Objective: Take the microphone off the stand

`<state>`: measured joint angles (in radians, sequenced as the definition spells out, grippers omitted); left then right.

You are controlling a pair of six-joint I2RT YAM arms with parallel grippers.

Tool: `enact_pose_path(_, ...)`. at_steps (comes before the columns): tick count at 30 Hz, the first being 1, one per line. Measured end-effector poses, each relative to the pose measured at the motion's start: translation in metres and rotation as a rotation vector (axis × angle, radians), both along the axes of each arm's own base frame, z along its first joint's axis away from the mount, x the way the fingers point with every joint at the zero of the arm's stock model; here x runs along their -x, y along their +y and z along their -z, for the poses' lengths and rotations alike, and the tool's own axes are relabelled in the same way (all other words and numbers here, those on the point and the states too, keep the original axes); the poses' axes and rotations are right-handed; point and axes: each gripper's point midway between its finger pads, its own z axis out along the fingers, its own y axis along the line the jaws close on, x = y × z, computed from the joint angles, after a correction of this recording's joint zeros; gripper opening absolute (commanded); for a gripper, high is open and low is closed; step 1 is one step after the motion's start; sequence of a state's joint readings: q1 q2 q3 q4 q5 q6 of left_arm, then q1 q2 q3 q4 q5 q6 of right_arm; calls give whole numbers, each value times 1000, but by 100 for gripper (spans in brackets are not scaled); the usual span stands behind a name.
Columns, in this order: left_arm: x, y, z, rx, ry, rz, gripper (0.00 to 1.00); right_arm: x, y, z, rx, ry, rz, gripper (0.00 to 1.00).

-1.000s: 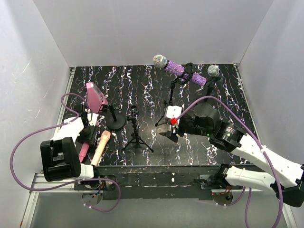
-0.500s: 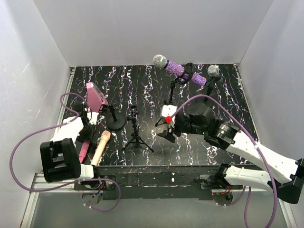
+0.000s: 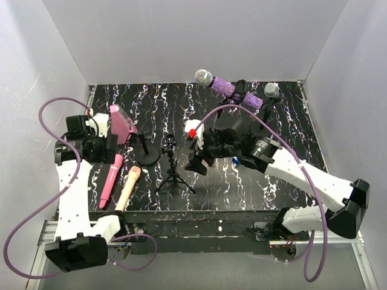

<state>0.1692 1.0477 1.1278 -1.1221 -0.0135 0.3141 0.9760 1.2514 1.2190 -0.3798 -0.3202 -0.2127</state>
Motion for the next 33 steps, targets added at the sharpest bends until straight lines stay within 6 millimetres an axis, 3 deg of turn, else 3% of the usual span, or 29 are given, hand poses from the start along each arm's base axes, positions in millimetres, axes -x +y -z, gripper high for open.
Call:
enact_pose_path(5, -13, -38, -58, 138, -194, 146, 80, -1, 12, 6, 28, 88, 15, 86)
enact_pose_path(11, -17, -106, -87, 362, -287, 415, 80, 1, 38, 18, 41, 199, 55, 88)
enact_pose_path(20, -17, -120, -136, 415, -403, 463, 79, -15, 74, 13, -60, 139, 293, 87)
enact_pose_path(28, 2, -134, -167, 439, -490, 510, 79, -51, 87, 24, -36, 82, 511, 66)
enact_pose_path(33, 2, -136, -169, 436, -499, 526, 78, -59, 94, 25, -22, 71, 541, 36)
